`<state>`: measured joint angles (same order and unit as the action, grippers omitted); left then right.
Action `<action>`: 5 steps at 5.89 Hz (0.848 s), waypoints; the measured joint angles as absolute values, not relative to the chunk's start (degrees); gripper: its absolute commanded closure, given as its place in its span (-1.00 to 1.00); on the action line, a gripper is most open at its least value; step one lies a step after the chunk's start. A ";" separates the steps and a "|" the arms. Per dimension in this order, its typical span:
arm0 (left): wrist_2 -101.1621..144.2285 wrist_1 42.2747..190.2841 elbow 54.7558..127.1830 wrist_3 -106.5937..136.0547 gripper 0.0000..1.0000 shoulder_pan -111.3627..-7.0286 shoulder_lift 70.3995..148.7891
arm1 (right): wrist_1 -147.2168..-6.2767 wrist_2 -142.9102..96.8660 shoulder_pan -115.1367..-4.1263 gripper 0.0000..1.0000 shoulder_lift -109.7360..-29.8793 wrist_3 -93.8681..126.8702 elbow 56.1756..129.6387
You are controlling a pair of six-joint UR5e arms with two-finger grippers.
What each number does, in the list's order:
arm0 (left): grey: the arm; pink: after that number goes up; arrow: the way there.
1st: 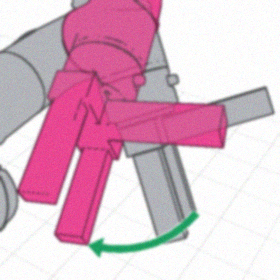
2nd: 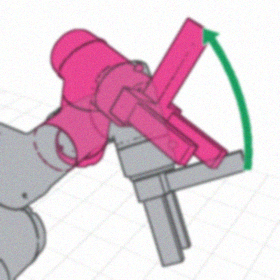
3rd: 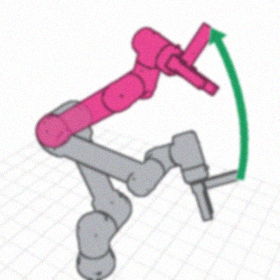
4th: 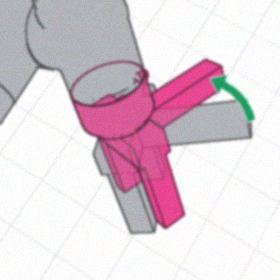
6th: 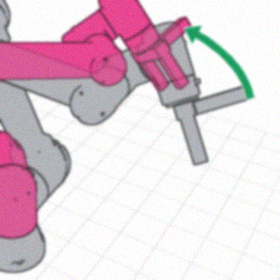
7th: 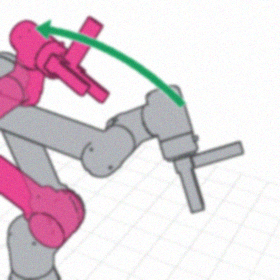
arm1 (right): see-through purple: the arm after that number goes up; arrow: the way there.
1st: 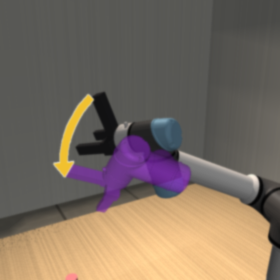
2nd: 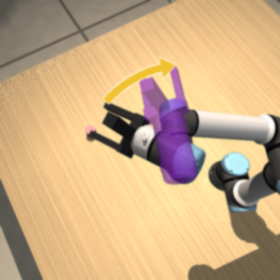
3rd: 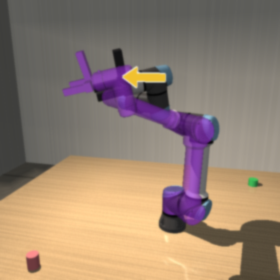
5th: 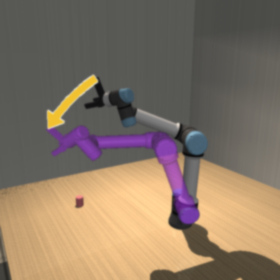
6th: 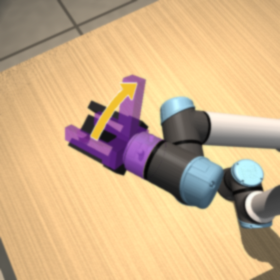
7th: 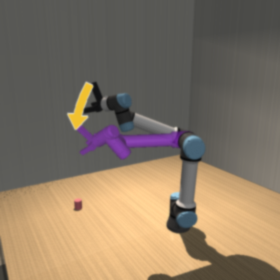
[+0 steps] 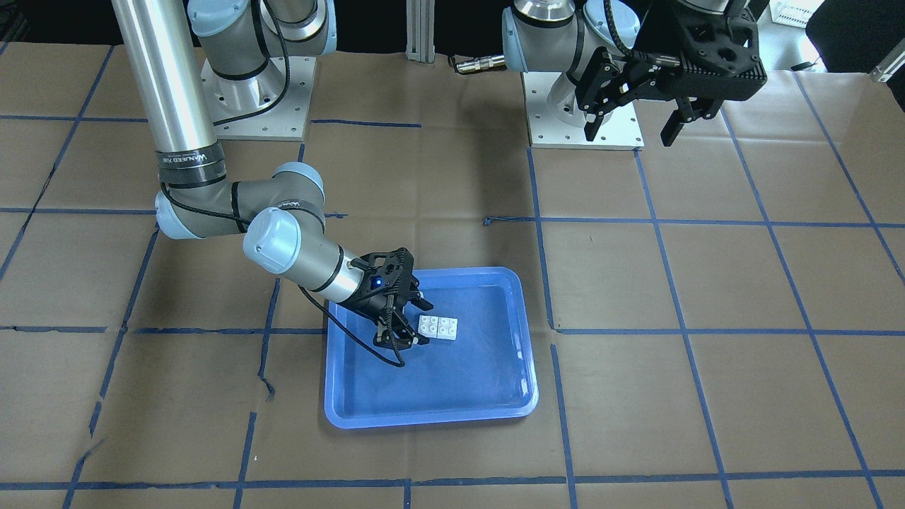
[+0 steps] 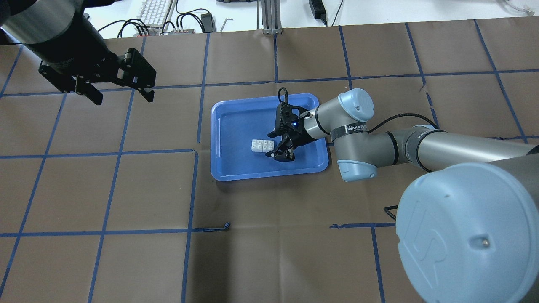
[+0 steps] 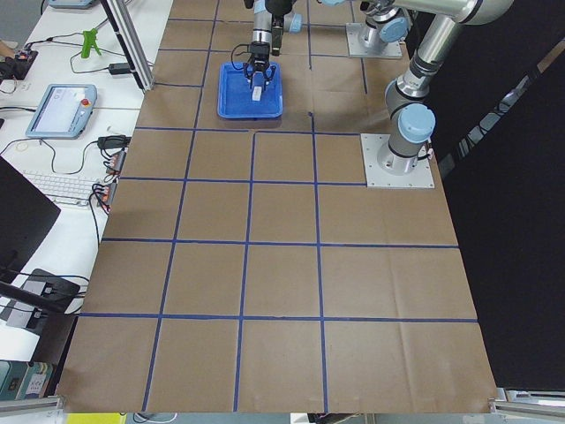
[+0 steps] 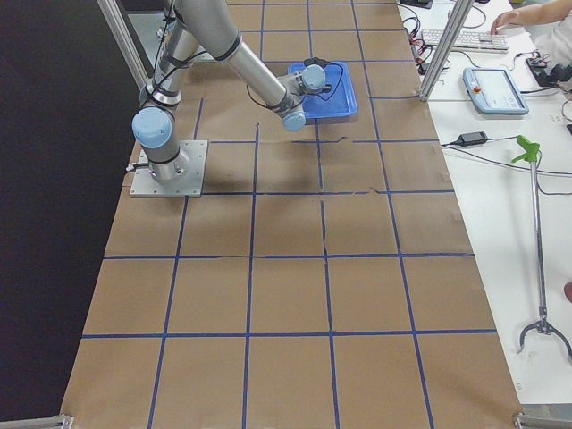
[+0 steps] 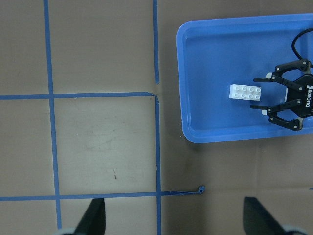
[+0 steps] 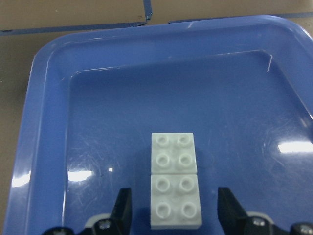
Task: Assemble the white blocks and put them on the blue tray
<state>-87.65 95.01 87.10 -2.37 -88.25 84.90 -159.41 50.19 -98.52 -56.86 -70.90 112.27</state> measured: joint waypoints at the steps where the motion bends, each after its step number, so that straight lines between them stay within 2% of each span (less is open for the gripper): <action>1: -87.63 95.01 87.07 -2.37 -0.99 -88.25 84.90 | -159.20 50.43 -98.44 -1.00 -57.29 -70.52 112.02; 3: -87.63 95.01 87.02 -2.37 -0.99 -88.21 84.84 | -153.83 55.82 -98.05 -1.00 -62.26 -67.30 110.62; 5: -87.63 95.01 87.02 -2.37 -0.99 -88.13 84.79 | -136.15 62.69 -97.56 -0.99 -69.53 -62.79 105.10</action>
<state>-87.63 95.01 87.02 -2.37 -88.13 84.79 -136.15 62.69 -97.56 -69.53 -62.79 105.10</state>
